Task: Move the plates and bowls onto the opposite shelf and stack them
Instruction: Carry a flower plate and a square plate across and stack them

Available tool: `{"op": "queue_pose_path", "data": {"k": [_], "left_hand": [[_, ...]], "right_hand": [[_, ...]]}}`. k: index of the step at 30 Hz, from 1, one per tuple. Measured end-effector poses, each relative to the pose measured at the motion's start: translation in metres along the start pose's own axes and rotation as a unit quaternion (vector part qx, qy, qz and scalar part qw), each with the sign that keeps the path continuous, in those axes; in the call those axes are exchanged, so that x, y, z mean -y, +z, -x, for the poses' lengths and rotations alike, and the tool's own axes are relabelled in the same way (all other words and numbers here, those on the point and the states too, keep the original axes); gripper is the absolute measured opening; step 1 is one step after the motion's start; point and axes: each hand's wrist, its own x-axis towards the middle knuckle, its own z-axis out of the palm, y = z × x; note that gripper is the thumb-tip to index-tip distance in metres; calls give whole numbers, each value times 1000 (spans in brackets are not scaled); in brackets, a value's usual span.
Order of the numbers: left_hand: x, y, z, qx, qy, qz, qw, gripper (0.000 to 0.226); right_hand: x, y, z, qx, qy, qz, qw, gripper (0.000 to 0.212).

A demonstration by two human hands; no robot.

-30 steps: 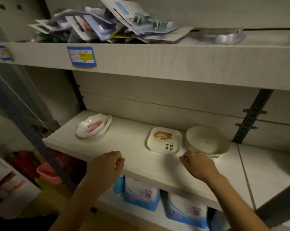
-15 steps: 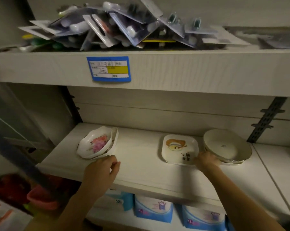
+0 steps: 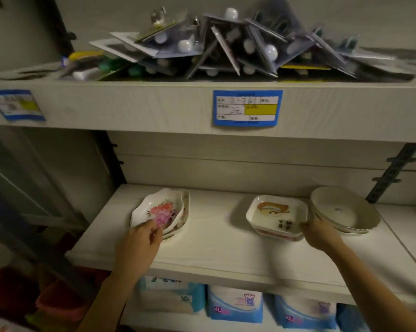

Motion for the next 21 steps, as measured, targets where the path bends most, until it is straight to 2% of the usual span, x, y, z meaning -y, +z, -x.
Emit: {"op": "queue_pose_path", "data": {"k": [3,5,8,12,16,21], "left_hand": [[24,2,-18,13,-96,-31,995,29],[38,6,-32,54,-166,-48,984,40],[52,15,-46,134,-227,-36,964,51],[68,25,-57,192,-243,24,950,41],[70,23,-62,194,-260,92,942,26],[77,21,-63,178,-287,245,909,27]], "right_hand": [[6,0,21,-32,-11,-12,999,30],[8,3,33,-43,-5,-2,999,41],[12,6,53,-52,12,-17,998,42],[16,10,75,-60,25,-29,997,41],[19,16,88,-66,43,-45,996,41],[29,21,101,-75,57,-48,994,43]]}}
